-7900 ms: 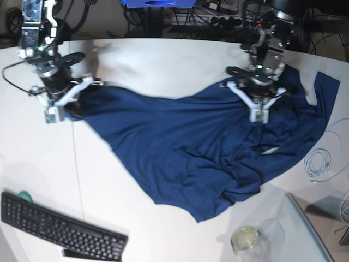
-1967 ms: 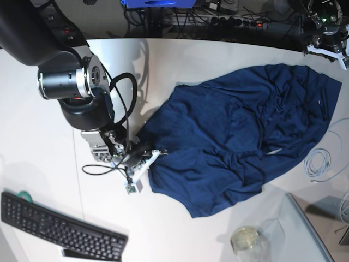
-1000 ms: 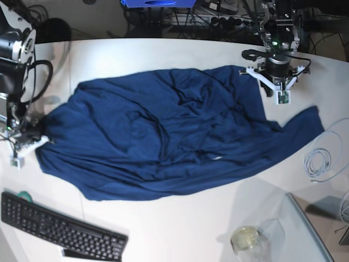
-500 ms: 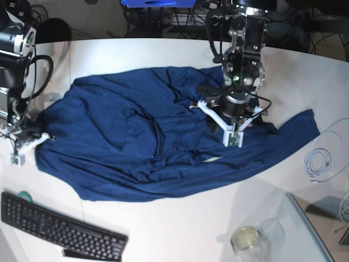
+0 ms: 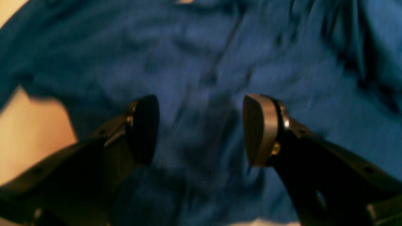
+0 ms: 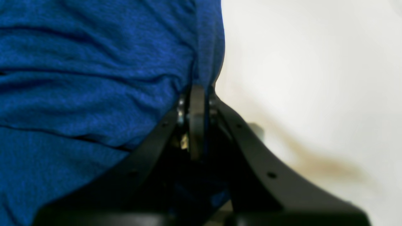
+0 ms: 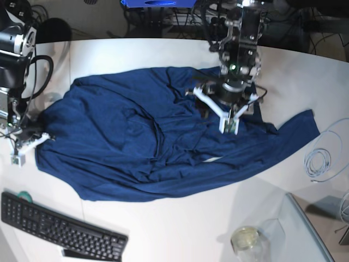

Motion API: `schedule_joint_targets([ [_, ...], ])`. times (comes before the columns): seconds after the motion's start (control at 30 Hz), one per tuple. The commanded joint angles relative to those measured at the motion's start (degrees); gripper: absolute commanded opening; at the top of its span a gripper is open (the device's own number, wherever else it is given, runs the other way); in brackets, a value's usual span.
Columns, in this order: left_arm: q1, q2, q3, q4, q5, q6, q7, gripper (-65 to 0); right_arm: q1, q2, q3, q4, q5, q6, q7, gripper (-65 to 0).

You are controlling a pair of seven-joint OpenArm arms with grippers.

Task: Layout the t-shirt on the table in an organized manner, then fold the t-shirt properly
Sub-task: 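Grasp a fold of the navy shirt with the left gripper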

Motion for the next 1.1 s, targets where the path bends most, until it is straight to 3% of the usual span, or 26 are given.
schedule_joint_targets([
  [0.0,0.1,-1.1,-0.1,1.4,0.1,0.3,-1.2,-24.8,1.1,0.9,-0.1,0.6,0.1,0.1,0.1,-64.4],
  [0.13,1.3,-3.9,-0.2,0.1,0.0,0.3,-1.4,-24.8,1.1,0.9,-0.1,0.5,0.1,0.1,0.1,-64.4],
  [0.43,-1.2,-3.5,0.4,-4.6,0.0,0.3,-1.5,-25.7,1.1,0.8,-0.1,0.5,0.1,0.1,0.1,-64.4],
  [0.63,-2.6,-2.4,0.4,-6.2,-0.1,0.3,-1.5,-46.4,1.1,0.8,-0.1,0.5,0.1,0.1,0.1,-64.4],
  [0.87,-1.3,-2.3,0.3,-2.5,-0.1,0.3,-1.2,-65.0,1.1,0.8,-0.1,0.6,0.1,0.1,0.1,-64.4],
  [1.07,5.4,-2.8,-0.2,9.9,0.3,0.3,-1.1,-65.0,1.2,0.8,-0.1,0.6,0.1,0.1,0.1,-64.4],
])
